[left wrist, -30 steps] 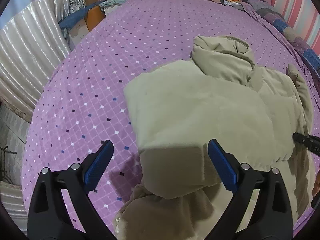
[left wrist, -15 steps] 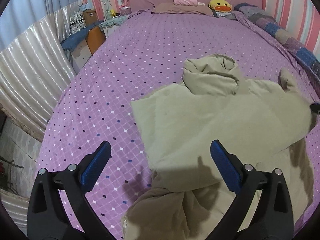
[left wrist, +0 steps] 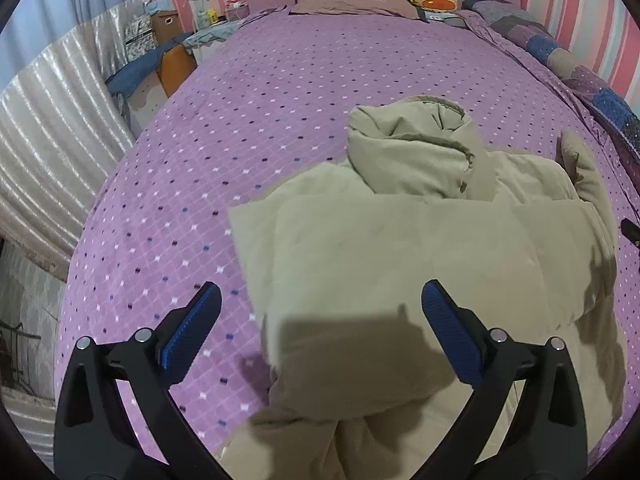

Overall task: Fold large clothes
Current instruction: 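Open the left tool to release the sleeve onto the jacket body, then move the right tool to the other sleeve and grasp its cuff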

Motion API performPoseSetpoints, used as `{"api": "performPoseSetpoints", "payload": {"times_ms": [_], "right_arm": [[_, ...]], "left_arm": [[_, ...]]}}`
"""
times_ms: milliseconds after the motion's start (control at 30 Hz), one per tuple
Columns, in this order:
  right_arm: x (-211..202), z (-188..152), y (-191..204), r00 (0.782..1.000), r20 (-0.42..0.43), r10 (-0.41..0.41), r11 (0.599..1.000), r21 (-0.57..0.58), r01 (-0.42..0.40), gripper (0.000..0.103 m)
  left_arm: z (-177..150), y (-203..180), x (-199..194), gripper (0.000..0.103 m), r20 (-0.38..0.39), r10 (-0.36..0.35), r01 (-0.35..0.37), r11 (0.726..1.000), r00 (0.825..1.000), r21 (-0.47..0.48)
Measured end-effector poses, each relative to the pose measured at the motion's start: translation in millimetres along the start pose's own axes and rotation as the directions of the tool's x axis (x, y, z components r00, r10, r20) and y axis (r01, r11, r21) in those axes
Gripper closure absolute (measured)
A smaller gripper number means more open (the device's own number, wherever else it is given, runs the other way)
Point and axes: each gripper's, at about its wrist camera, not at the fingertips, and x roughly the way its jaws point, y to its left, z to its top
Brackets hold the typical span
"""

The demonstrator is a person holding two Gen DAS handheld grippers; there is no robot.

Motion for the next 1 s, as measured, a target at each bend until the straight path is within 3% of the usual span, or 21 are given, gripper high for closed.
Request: {"api": "performPoseSetpoints", "payload": {"times_ms": [267,433,533,567,667,800,1000], "right_arm": [[22.4,34.0,57.6,0.996,0.078,0.041,0.998,-0.045,-0.038,0.007],[43.9,53.0,83.7,0.985,0.173,0.028,0.998,-0.067,-0.017,0.003],[61.8,57.3,91.9,0.98,0.2,-0.012,0.999,-0.037,0.02,0.002],[71.7,56.8,95.1,0.981,0.195,0.008,0.999,-0.035,-0.001,0.002],[97.4,49.5,96.4,0.988,0.151,0.043,0.999,-0.026,-0.039,0.002],[120.9,28.0,93.1,0.99,0.138,-0.009,1.0,-0.019,0.012,0.002],[138.3,8.0,70.1,0.983,0.132,0.126,0.986,0.092,-0.138,0.002]], "left_arm": [[38.3,-29.1,31.6,0.004,0.01,-0.021,0.021,0.999,1.0,0.031],[63.7,-46.2,65.5,0.003,0.032,-0.025,0.023,0.999,0.999,0.047],[75.7,-53.4,87.9,0.003,0.027,-0.033,0.032,0.999,0.999,0.038],[76.9,-55.1,94.3,0.003,0.03,-0.031,0.03,0.999,0.999,0.036],[70.5,-58.8,114.0,0.003,0.05,0.018,-0.02,0.999,0.999,0.044],[46.0,-57.6,138.6,0.003,0.046,0.039,-0.042,0.998,0.998,0.05],[26.6,-54.8,140.0,0.003,0.145,0.022,-0.027,0.999,0.989,0.032]]}}
